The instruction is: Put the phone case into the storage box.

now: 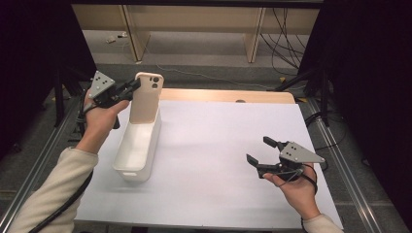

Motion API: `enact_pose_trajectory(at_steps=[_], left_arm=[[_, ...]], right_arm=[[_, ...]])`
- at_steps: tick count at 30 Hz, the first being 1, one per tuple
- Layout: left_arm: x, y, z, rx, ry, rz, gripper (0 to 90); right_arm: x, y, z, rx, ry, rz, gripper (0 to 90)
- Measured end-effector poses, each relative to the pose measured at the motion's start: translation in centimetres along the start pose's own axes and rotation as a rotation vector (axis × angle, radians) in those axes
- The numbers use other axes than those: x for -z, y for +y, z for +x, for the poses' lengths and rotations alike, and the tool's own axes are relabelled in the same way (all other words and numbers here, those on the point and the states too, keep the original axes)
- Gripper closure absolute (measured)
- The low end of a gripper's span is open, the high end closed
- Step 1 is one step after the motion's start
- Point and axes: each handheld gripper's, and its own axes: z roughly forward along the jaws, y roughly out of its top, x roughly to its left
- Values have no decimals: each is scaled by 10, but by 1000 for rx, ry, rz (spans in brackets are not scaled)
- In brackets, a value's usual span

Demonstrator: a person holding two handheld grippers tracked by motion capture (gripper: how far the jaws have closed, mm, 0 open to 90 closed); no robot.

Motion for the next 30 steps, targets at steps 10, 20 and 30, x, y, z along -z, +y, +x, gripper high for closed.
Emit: enact_pose_trajectory(at_steps=[10, 20, 30], left_arm=[[-6, -4, 5, -3, 8, 9, 820], [-10, -5, 9, 4, 15, 10, 820], [-14, -8, 14, 14, 20, 15, 820]], right_arm=[[0, 0, -2, 21, 0, -19, 182], [0, 0, -2, 18, 1, -16, 182], [0, 0, -2, 20, 1, -17, 182]])
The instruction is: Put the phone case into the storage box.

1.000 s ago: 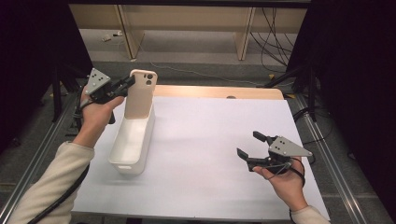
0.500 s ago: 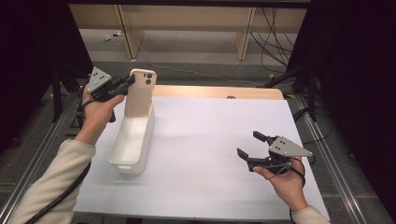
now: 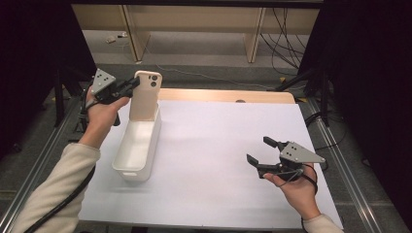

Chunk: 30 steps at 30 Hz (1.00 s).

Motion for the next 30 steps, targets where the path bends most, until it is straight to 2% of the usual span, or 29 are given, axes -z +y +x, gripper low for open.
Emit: enact_pose_trajectory(at_steps=[28, 30], left_arm=[[-16, -8, 11, 15, 26, 34, 819], [-17, -9, 12, 14, 26, 39, 819]], right_arm=[[1, -1, -1, 6, -2, 10, 182], [1, -1, 1, -20, 4, 20, 182]])
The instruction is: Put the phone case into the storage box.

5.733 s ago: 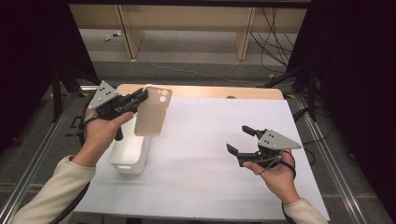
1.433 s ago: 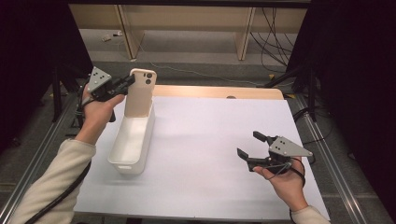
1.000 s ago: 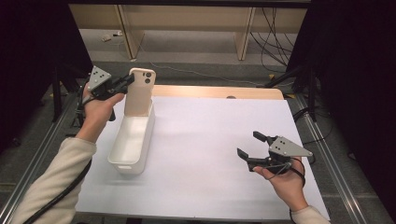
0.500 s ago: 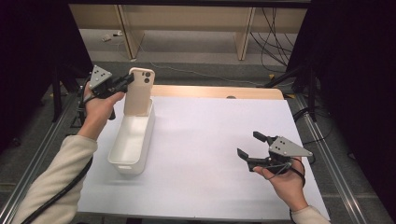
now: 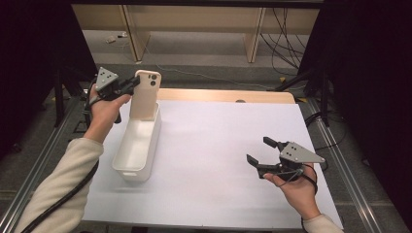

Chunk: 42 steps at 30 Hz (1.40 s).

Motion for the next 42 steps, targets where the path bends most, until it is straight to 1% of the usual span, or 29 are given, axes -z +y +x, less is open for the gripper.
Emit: enact_pose_trajectory(at_steps=[1, 4, 7, 8, 16, 17, 19, 20, 21, 27, 32, 33, 35, 37, 38, 41, 42], left_arm=[[-1, -1, 0, 1, 1, 1, 819], [-2, -2, 1, 3, 1, 3, 819], [-3, -2, 2, 2, 2, 5, 819], [-4, -3, 2, 2, 1, 5, 819], [-8, -4, 3, 0, 3, 14, 819], [-9, -4, 3, 1, 1, 13, 819], [-10, -5, 3, 1, 1, 17, 819], [-10, -5, 3, 1, 3, 19, 819], [-11, -5, 4, -1, 4, 20, 819], [-13, -6, 4, -3, 4, 23, 819], [-15, -7, 6, 1, 8, 25, 818], [-15, -8, 6, 2, 9, 27, 818], [-16, -9, 7, 3, 11, 29, 819], [-16, -9, 7, 4, 12, 32, 818], [-17, -10, 7, 2, 13, 34, 818], [-18, -10, 7, 1, 11, 37, 818], [-19, -10, 7, 1, 11, 37, 818]], right_arm=[[-1, 0, -1, 21, -8, -14, 182], [-1, 0, -1, 20, -3, -6, 182], [-2, -1, -1, 18, 5, -10, 182], [-1, -1, -1, 19, -2, -2, 182], [-1, -1, -1, 19, -1, -3, 182], [-3, -2, -1, 16, 4, -25, 182], [-3, -2, -1, 13, 5, -23, 182], [-2, -1, -1, 16, 3, -2, 182], [-2, -2, -1, 19, -3, -10, 182], [-2, -2, -2, 26, 0, -7, 182], [-2, -2, 0, 8, 3, 2, 183], [-2, -2, -1, 17, 1, -4, 183], [-2, -2, 0, -3, 6, 10, 183], [-2, -3, 0, -1, 6, 9, 183], [-2, -2, -1, 18, -1, -3, 183], [-2, -3, -2, 20, 2, 0, 183], [-2, -3, 0, -4, 6, 12, 183]])
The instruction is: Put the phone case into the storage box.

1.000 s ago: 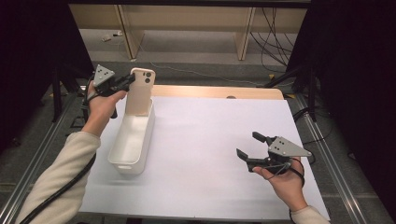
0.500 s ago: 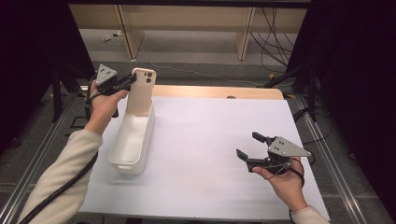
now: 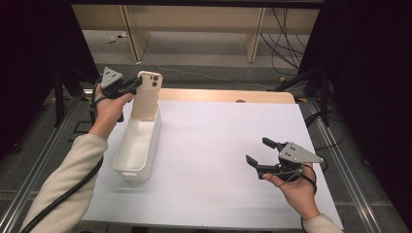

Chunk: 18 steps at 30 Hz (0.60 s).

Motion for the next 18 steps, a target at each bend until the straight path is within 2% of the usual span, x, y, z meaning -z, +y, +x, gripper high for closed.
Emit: enact_pose_trajectory(at_steps=[3, 4, 6, 7, 9, 13, 18], left_arm=[[-1, 0, 0, -1, 1, 4, 818], [-2, -1, 0, -1, 1, 5, 818], [-3, -1, 0, -2, 4, 7, 818], [-3, -1, 0, 0, 4, 8, 818], [-3, -2, 1, 0, 6, 13, 818], [-4, -4, 2, 2, 9, 19, 818], [-6, -5, 3, 5, 11, 22, 818]], right_arm=[[0, 0, 0, 2, -1, 0, 183], [-1, 0, -2, 23, -8, -14, 183], [-1, 0, -1, 21, -7, -12, 183], [0, 0, 0, 2, 0, 2, 183], [-1, 0, -1, 18, -5, -9, 183], [0, 0, 0, 4, -1, 2, 183], [-1, 0, -1, 24, -7, -11, 184]])
